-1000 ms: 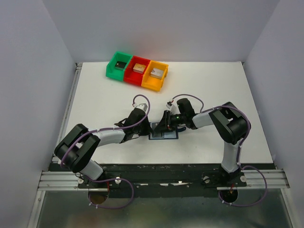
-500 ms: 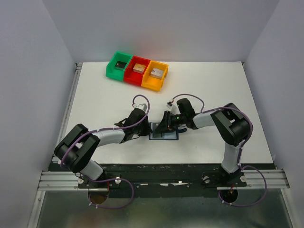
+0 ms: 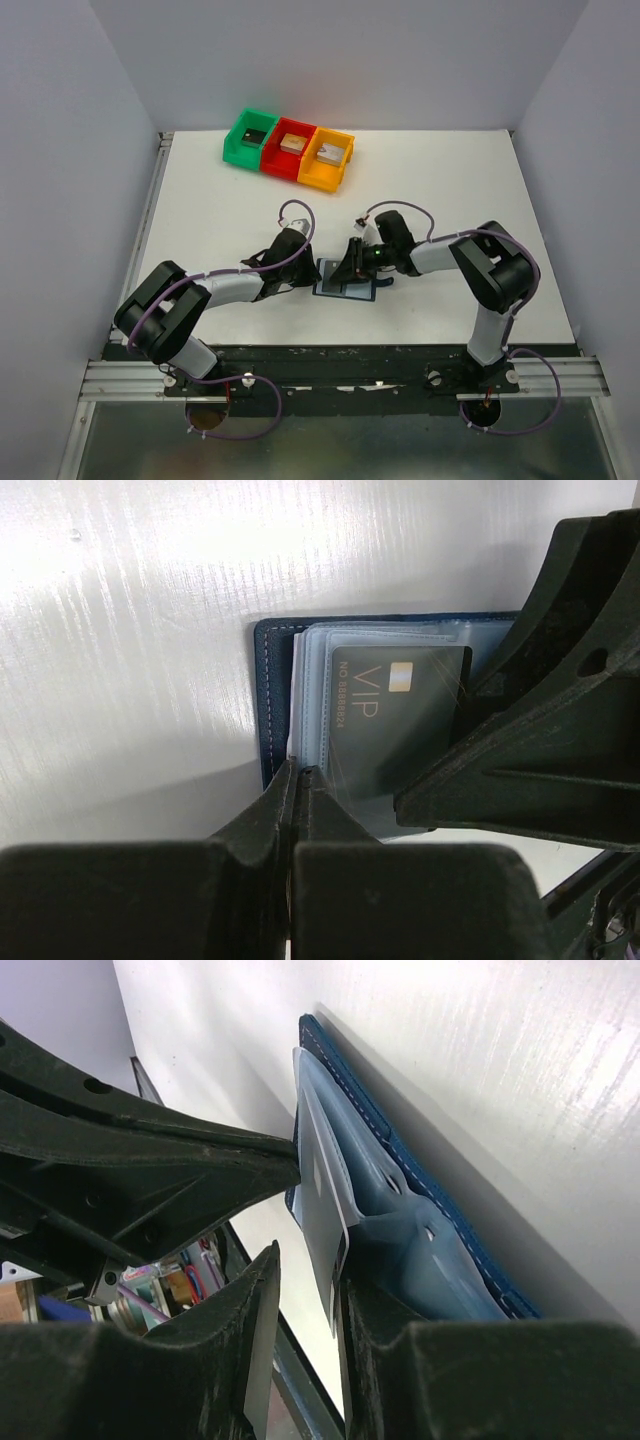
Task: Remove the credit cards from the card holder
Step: Remove the credit card from the card holder.
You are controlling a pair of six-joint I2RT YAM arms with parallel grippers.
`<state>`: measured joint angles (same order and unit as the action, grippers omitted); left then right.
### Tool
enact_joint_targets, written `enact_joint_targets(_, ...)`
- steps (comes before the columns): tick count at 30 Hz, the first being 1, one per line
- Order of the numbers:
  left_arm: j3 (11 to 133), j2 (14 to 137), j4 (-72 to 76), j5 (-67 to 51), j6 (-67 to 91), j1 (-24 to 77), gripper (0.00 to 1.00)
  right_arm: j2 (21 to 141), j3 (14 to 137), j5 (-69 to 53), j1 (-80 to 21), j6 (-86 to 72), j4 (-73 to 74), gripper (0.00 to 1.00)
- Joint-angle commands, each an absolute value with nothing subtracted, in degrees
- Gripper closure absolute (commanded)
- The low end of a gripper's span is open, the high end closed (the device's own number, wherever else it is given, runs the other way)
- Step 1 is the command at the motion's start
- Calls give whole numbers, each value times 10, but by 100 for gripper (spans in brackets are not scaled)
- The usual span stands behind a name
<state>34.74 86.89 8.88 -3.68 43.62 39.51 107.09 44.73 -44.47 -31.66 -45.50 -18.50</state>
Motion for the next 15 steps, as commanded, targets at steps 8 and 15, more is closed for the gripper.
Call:
enact_joint_targets(8, 342, 877, 46, -13, 451, 398, 100, 1042, 424, -436, -310, -448, -189, 66)
enact_joint_targets(15, 340, 878, 45, -10, 454, 397, 100, 1036, 414, -437, -306, -447, -193, 66)
